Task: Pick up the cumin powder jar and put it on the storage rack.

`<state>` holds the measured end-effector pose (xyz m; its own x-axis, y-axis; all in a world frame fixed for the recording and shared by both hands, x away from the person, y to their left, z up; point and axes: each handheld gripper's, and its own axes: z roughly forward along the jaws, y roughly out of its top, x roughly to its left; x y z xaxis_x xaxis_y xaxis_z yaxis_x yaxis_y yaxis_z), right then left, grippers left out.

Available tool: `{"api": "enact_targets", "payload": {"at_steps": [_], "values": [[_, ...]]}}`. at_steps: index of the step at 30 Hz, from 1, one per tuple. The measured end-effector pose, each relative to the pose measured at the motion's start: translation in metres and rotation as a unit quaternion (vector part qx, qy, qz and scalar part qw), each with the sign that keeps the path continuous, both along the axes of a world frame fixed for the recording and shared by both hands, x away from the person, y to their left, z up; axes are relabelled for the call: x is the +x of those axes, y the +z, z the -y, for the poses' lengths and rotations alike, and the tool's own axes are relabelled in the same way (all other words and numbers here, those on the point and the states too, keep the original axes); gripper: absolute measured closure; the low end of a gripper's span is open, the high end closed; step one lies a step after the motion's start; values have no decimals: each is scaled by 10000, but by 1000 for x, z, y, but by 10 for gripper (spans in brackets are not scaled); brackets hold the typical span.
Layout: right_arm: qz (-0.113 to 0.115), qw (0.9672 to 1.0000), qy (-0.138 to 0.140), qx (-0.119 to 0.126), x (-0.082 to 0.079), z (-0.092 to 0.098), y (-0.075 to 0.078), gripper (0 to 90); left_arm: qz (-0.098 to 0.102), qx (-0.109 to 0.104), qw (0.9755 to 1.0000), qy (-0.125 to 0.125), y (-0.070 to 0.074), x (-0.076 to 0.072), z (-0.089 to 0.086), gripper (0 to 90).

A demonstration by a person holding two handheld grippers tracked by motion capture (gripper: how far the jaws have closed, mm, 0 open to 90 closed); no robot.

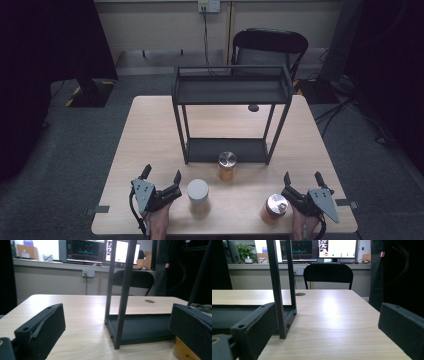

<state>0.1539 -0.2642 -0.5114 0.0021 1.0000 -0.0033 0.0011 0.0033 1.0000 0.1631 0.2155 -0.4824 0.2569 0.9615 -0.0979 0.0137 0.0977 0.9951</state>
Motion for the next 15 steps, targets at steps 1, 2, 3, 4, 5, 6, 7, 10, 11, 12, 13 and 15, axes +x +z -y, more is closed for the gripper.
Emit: {"api": "enact_targets", "payload": {"at_steps": [1, 2, 3, 4, 5, 6, 7, 10, 11, 12, 13, 15], "values": [[0, 10000, 2, -2, 0, 0, 0, 18, 9, 12, 10000, -3, 1, 0, 0, 0], [-2, 10000, 3, -4, 0, 0, 0, 18, 9, 7, 10000, -11, 2, -1, 0, 0], [0, 10000, 0, -3, 0, 0, 0, 18, 9, 18, 10000, -29, 3, -1, -1, 0], [1, 10000, 1, -1, 0, 0, 0, 18, 21, 11, 10000, -33, 4, -2, -1, 0], [0, 10000, 2, -2, 0, 0, 0, 18, 39, 26, 10000, -34, 5, -2, -1, 0], [1, 10000, 2, -2, 0, 0, 0, 18, 56, 26, 10000, -36, 6, -3, -1, 0], [1, 10000, 2, -2, 0, 0, 0, 18, 62, 40, 10000, -46, 8, -3, -2, 0], [4, 10000, -1, -2, 0, 0, 0, 18, 77, 46, 9999, -101, 12, -4, -3, 0], [5, 10000, 1, -1, 0, 0, 0, 18, 93, 73, 9999, -124, 14, -5, -3, 0], [4, 10000, 0, -2, 0, 0, 0, 18, 122, 75, 9998, -151, 15, -5, -3, 0], [5, 10000, -1, -2, 0, 0, 0, 18, 143, 86, 9997, -166, 16, -6, -3, 0], [6, 10000, 0, 0, 0, 0, 0, 18, 169, 77, 9996, -200, 19, -6, -4, 0]]}}
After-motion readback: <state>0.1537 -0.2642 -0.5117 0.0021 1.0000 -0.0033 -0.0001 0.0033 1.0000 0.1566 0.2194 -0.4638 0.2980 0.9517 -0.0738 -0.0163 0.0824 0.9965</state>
